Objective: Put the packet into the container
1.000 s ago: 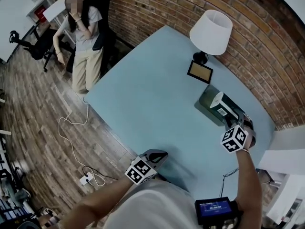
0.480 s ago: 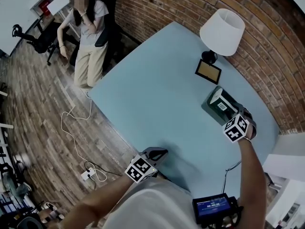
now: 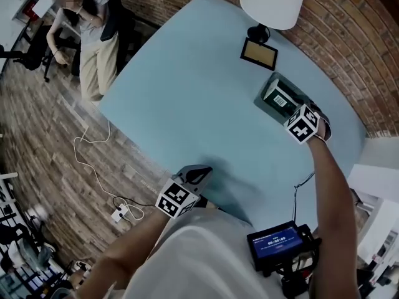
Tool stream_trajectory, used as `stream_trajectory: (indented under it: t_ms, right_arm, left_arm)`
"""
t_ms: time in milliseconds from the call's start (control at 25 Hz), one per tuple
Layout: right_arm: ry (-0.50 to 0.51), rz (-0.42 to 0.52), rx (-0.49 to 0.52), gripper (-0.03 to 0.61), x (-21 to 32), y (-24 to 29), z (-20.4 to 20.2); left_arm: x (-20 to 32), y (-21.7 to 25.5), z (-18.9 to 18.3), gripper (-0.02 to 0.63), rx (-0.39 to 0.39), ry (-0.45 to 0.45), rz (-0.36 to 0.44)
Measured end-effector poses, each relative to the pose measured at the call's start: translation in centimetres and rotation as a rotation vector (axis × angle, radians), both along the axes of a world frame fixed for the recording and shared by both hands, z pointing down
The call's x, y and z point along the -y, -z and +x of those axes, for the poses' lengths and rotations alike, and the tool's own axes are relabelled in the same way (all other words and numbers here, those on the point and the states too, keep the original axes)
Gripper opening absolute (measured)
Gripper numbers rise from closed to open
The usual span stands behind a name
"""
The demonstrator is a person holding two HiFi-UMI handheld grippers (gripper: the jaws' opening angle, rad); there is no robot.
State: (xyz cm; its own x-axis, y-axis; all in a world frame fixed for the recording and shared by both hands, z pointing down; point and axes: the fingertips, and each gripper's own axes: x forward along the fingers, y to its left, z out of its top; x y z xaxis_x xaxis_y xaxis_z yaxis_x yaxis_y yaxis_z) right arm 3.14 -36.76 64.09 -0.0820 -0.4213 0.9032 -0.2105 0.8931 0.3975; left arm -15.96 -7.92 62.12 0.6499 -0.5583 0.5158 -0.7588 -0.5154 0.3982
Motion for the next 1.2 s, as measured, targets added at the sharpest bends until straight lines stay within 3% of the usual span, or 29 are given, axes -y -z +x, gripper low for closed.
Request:
stream_trajectory:
  t_ms: [400,800,1200]
  right_arm:
    - [0.030,-0.009,0.005,0.238,0.7,-1.3,0.5]
    - [0.112,0.003,-0.063,0.239,-0.3,0.0,0.4]
    - [0.121,0.086,-0.048,0.238,-0.8,3.8,2.2]
  left_arm:
    - [0.3,-0.6,0.1,0.008,-0.003,-0.003,-0.012]
    - [0.2,-0.2,0.2,0.008,-0.003,-0.020,-0.001]
    - [-0.1,0.7,1.7,0.008,0.004,-0.039,0.028]
